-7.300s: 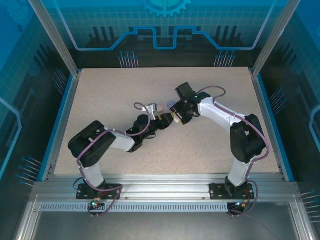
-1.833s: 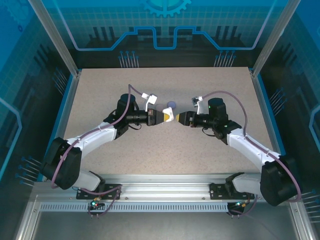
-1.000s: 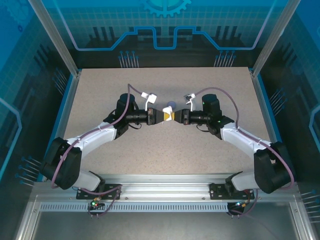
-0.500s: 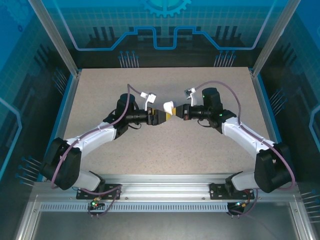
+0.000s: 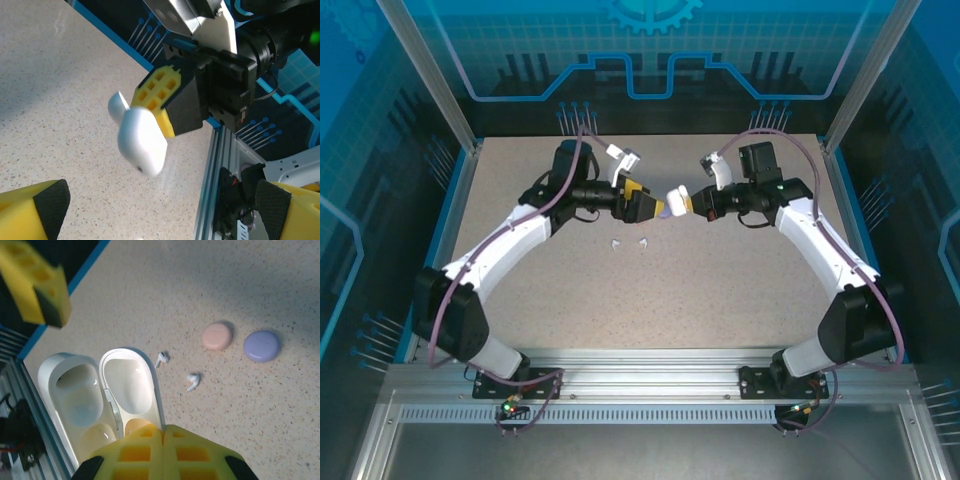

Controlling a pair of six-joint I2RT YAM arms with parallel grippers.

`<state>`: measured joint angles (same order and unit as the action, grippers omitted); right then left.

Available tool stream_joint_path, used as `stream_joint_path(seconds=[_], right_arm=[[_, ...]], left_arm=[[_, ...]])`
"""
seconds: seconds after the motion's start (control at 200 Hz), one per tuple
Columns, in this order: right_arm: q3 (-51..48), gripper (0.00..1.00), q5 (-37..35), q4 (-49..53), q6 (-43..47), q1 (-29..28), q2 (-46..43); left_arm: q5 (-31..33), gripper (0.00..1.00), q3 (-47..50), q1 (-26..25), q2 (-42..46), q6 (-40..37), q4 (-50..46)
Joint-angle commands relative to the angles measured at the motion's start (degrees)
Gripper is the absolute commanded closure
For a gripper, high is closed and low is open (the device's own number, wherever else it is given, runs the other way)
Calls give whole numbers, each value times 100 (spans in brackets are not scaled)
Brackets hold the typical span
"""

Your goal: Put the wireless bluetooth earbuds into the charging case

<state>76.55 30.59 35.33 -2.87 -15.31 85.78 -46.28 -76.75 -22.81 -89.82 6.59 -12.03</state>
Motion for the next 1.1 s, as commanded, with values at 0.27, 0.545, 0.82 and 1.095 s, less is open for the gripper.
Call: stream_joint_path(seconds=[0.27,0.545,0.82,1.095], right_arm=[[461,100,416,1050,1017,-71,354],[597,100,320,1125,1078,-315,558],[668,100,250,1151,1107,-350,620],[723,100,267,1160,1121,-376,659]], left_arm=[[-918,14,-1856,42,-1533,-1800,-3000],[-1327,31,-2464,-41,-2033,-2331,-3916],[-1399,46,-2603,-175,-2249,-2573,-4266],[-1387,54,-2871,-300,-2496,-2736,-4558]])
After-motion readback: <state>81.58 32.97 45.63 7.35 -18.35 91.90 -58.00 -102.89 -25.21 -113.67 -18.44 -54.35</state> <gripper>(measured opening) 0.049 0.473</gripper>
